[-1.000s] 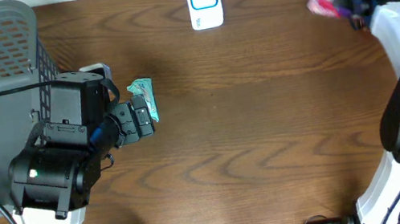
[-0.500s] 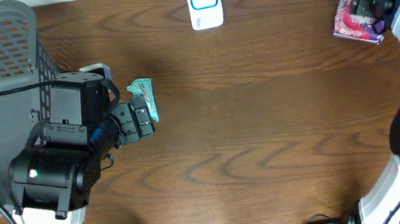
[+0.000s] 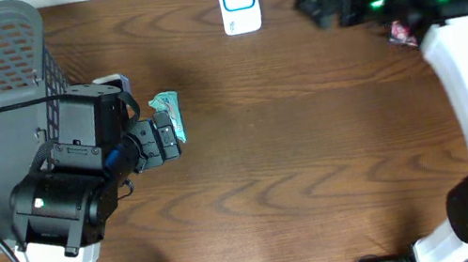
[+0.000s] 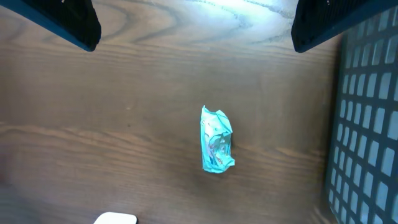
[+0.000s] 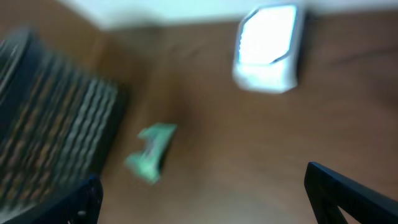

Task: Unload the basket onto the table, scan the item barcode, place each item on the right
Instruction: 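Reach the right gripper to the green wipes pack and grasp it, then hold the green wipes pack over the scanner window with the right gripper, then carry the green pack right and drop it left of the pink pack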

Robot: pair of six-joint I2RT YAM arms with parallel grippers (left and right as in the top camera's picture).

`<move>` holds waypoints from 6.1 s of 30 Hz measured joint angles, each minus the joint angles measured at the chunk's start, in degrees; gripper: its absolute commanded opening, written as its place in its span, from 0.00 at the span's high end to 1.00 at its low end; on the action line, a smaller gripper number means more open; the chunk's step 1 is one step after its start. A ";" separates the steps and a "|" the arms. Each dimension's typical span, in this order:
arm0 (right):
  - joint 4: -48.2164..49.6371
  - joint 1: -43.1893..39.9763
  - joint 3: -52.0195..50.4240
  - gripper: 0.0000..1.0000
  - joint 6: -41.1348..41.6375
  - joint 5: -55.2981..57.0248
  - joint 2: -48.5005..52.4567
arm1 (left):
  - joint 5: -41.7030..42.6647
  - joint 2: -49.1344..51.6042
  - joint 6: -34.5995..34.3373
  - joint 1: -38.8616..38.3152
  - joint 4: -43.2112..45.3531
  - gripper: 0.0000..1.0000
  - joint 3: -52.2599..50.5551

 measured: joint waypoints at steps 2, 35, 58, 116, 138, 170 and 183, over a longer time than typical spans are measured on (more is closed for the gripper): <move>-0.74 4.79 -0.02 0.01 0.17 0.02 1.88 | 0.00 0.00 0.02 0.00 0.00 0.02 0.00; 11.56 28.30 -0.20 0.03 18.67 15.69 20.61 | 0.00 0.00 0.02 0.00 0.00 0.02 0.00; 24.94 37.68 -0.24 0.29 27.54 17.51 29.46 | 0.00 0.00 0.02 0.00 0.00 0.02 0.00; -6.49 24.24 8.09 0.53 16.63 29.33 29.03 | 0.00 0.00 0.02 0.00 -0.02 0.02 0.00; -13.79 25.59 19.28 0.99 14.08 44.30 32.17 | 0.00 0.00 0.02 0.00 0.00 0.02 0.00; 37.38 17.88 12.70 0.99 -2.19 57.07 32.04 | 0.00 0.00 0.02 0.00 -0.02 0.02 0.00; 26.40 13.20 12.31 0.99 -4.94 73.20 27.69 | 0.00 0.00 0.02 0.00 -0.02 0.02 0.00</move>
